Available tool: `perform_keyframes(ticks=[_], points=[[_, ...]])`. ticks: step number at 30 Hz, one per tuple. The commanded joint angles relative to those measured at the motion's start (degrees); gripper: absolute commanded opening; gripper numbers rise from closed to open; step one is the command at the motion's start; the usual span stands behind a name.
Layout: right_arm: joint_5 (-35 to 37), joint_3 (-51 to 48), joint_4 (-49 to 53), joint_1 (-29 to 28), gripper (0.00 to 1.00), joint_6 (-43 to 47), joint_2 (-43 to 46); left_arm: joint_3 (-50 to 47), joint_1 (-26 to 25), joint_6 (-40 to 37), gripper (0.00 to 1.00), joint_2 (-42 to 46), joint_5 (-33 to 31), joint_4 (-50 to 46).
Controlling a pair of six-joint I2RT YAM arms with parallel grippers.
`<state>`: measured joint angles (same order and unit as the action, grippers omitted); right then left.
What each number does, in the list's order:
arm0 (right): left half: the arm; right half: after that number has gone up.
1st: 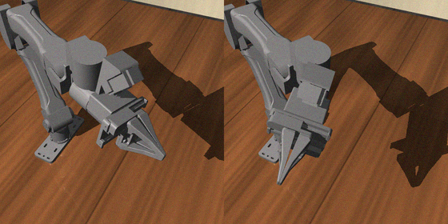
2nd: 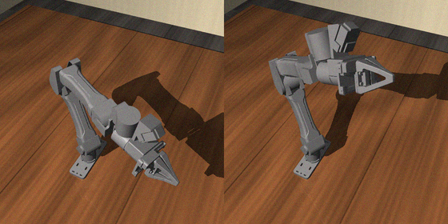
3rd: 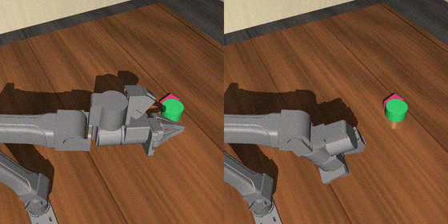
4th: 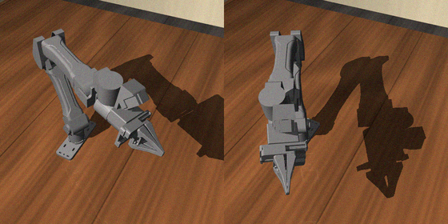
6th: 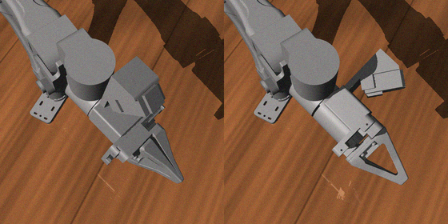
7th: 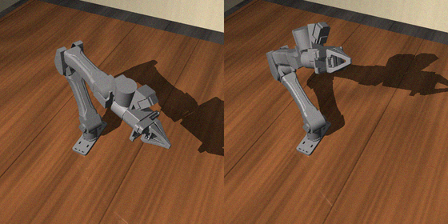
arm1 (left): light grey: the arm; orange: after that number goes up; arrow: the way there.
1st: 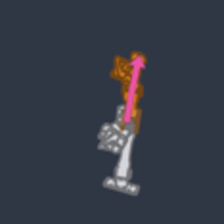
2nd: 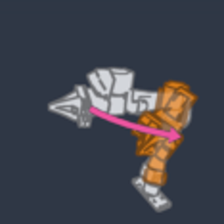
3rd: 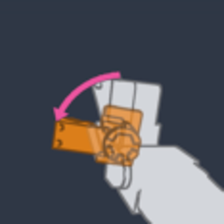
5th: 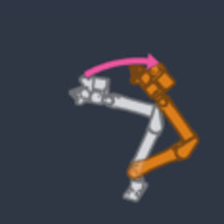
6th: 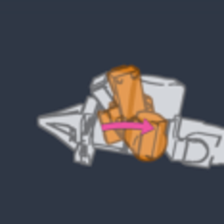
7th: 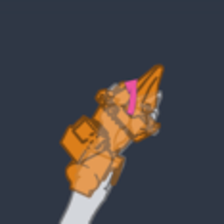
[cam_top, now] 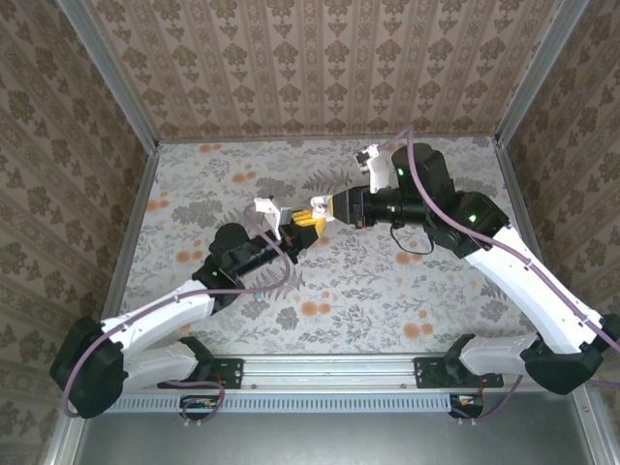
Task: Insert wireless bluetooth earbuds into charging case
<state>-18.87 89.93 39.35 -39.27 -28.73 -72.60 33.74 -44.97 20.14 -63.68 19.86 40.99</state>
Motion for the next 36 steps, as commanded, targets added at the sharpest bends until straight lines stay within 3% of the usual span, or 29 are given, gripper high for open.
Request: perform_keyframes(ticks=[1, 3, 7, 16, 36], points=[[-5.2, 3.4, 3.6, 0.0, 0.2, 2.0, -0.1, 1.0, -0.1, 1.8, 0.0, -1.2, 1.0, 7.2], [-3.2, 2.3, 3.5, -0.1, 0.21, 2.0, 1.8, -0.5, 0.7, 1.0, 0.0, -2.9, -0.5, 11.5], [-1.6, -1.4, 2.4, 0.0, 0.21, 6.3, 3.4, 0.2, 2.7, 1.1, 0.0, -6.8, 2.8, 16.5], [-6.4, -5.0, -0.8, 0.0, 0.19, 6.1, 0.7, 4.2, 2.6, -0.1, 0.0, -11.4, 8.7, 15.9], [-4.0, -0.5, 4.5, 4.4, 0.18, 7.8, -5.0, 1.5, -0.8, 2.7, 0.0, -13.1, 7.3, 23.5]])
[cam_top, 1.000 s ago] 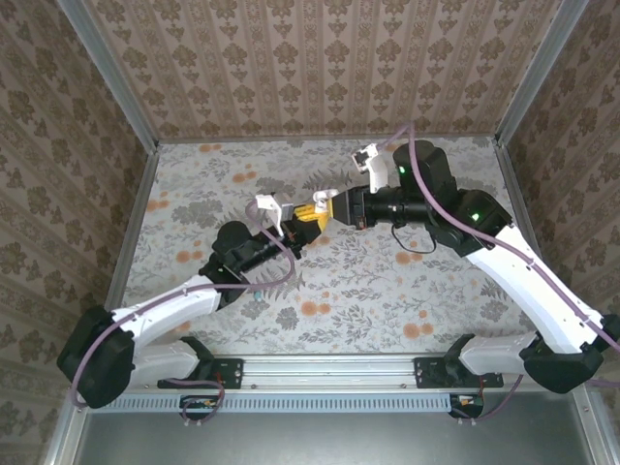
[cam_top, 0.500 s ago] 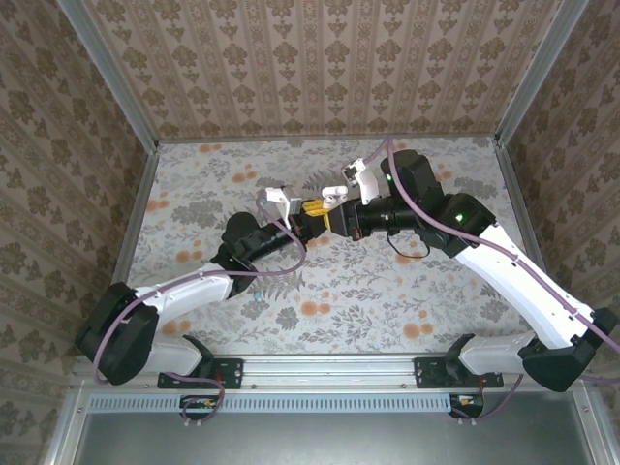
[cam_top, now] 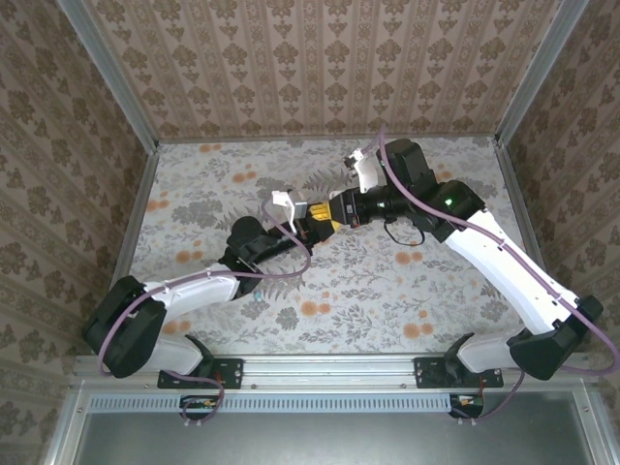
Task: Insert wireless bluetooth earbuds into charging case
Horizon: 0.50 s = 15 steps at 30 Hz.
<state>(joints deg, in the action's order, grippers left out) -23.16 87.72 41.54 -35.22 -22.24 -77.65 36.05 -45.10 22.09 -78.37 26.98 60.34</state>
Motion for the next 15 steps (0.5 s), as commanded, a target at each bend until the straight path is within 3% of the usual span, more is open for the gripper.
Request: perform_keyframes(ticks=[1, 10, 15], points=[[0.8, 1.6, 2.6, 0.4, 0.18, 1.3, 0.1, -1.0, -0.7, 0.7, 0.0, 1.9, 0.1, 4.2], [0.5, 1.8, 2.7, 0.5, 0.18, 0.9, 1.4, -1.7, -1.0, 0.1, 0.0, 3.3, 0.5, 3.3], [-3.8, 2.9, 2.3, 0.6, 0.17, 0.4, 2.0, -1.7, -1.0, 0.0, 0.0, 3.4, 0.7, 3.0]])
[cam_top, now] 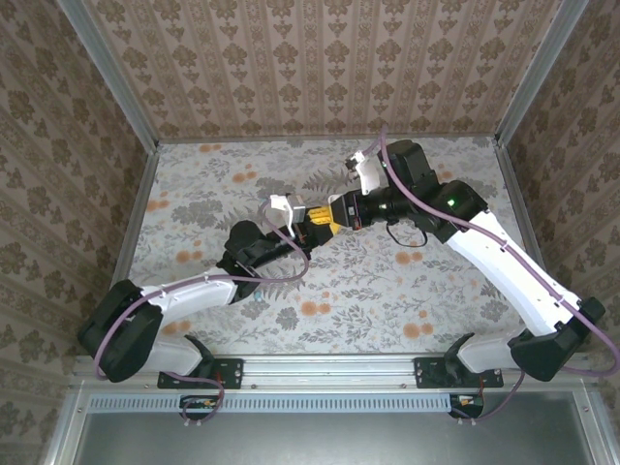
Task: Insert wireless bluetooth earbuds into charging case
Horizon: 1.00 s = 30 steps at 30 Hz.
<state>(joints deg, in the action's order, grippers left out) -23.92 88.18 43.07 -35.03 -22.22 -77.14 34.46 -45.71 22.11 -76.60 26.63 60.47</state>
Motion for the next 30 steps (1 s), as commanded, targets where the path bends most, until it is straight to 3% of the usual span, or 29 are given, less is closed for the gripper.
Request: perform_keyframes(ticks=[1, 9, 16, 30], points=[[-4.4, 2.9, 0.6, 0.4, 0.17, 0.0, 1.6, -0.2, -0.4, -0.3, 0.0, 1.8, 1.0, 2.8], [-4.3, 5.9, 0.4, 2.8, 0.19, -1.0, 4.4, -0.3, -0.4, -1.6, 0.0, 3.9, 1.1, 0.1], [-6.2, 4.8, 0.2, 1.4, 0.17, -2.1, 2.9, -0.8, -0.4, -2.0, 0.0, 5.1, 1.1, -1.1], [0.0, 3.2, 3.8, -0.8, 0.17, 2.1, 1.5, -0.4, -0.5, -1.6, 0.0, 4.5, 1.1, -0.7]])
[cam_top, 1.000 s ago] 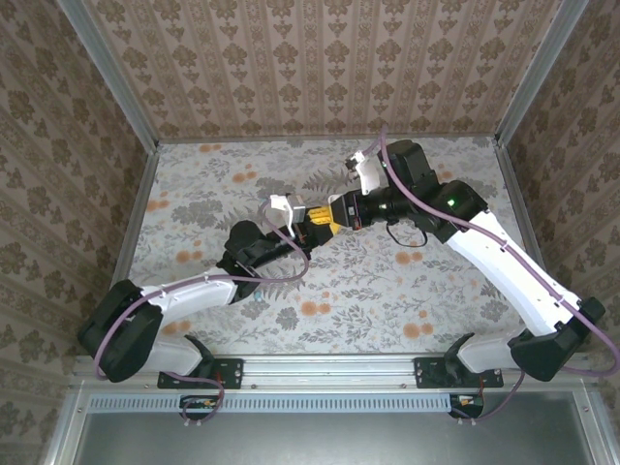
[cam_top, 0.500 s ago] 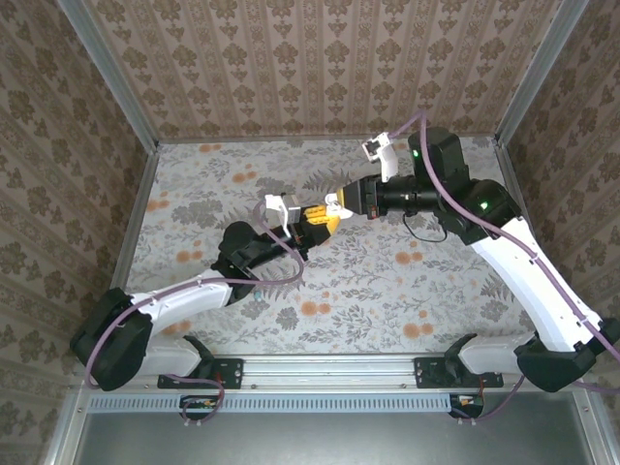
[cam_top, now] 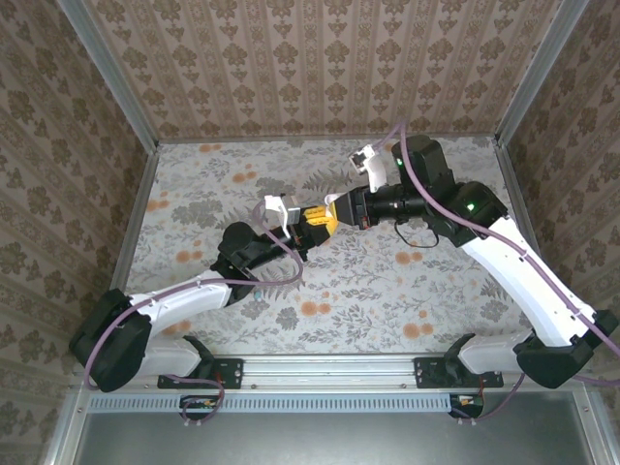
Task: Insert wireless bluetooth earbuds into charging case
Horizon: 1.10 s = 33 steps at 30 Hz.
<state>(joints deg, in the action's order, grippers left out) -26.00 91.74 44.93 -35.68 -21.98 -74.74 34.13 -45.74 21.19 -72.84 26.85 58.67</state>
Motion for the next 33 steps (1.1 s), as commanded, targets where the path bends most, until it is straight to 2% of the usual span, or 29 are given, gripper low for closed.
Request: perform_keyframes(ticks=[1, 19, 33], points=[[2.3, -0.3, 2.1, -0.2, 0.17, 2.1, -1.1, 0.0, -0.5, -0.5, 0.0, 0.8, 0.8, 1.1], [3.9, 1.3, 4.7, 1.2, 0.17, 4.5, -3.1, -0.1, -0.5, -0.1, 0.0, -0.1, 0.8, 1.9], [0.0, 0.3, 4.4, 2.5, 0.17, 4.7, -2.8, 0.4, -0.8, 0.5, 0.0, -1.5, 1.2, 2.8]])
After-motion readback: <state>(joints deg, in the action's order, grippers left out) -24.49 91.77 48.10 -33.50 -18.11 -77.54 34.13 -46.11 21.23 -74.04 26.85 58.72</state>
